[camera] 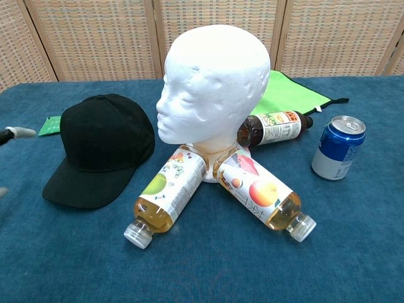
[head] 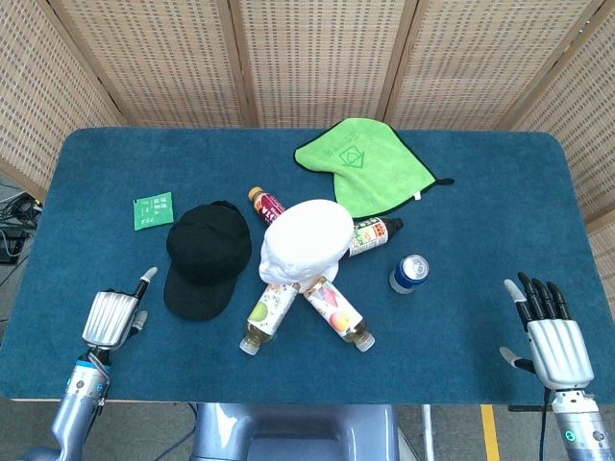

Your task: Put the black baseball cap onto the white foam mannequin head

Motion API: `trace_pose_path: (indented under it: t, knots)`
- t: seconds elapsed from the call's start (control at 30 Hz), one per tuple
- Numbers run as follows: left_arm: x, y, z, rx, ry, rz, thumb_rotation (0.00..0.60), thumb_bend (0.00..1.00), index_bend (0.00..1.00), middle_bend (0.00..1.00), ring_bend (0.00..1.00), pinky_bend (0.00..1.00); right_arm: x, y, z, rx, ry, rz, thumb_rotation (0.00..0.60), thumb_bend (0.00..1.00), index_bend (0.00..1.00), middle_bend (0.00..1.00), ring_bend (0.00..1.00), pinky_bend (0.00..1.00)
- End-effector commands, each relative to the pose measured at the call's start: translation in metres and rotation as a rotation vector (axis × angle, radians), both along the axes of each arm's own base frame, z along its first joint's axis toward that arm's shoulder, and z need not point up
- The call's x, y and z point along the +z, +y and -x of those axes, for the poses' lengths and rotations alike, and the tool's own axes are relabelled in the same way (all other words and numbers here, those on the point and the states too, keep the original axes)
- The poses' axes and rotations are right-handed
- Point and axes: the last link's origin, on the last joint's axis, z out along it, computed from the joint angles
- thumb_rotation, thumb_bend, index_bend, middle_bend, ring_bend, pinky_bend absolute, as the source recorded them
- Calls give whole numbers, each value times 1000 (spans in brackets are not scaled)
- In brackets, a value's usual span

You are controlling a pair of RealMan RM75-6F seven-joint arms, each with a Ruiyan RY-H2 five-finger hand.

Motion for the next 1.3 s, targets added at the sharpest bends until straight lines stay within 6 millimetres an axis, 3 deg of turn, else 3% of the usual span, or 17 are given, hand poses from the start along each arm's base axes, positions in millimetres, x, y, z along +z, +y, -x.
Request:
trace_pose_path:
  t: [0.03,0.77,0.97,1.3]
  knots:
    - [-10,0,-4,-11,7,21,600,331,152,858,826,771,1,0,0,0,-3,2,600,34,0,0,0,0]
    - [-56,6,-17,-103,26,9,600,331,230,859,827,771,4,-1,1,-1,-30,6,600,34,0,0,0,0]
    - [-63,9,-22,-175,41,-34,600,335,325,900,863,791,6,-1,2,-2,-40,12,600,34,0,0,0,0]
    - [-74,10,-15,-189,60,-63,600,338,334,912,877,793,7,-1,0,6,-46,13,600,34,0,0,0,0]
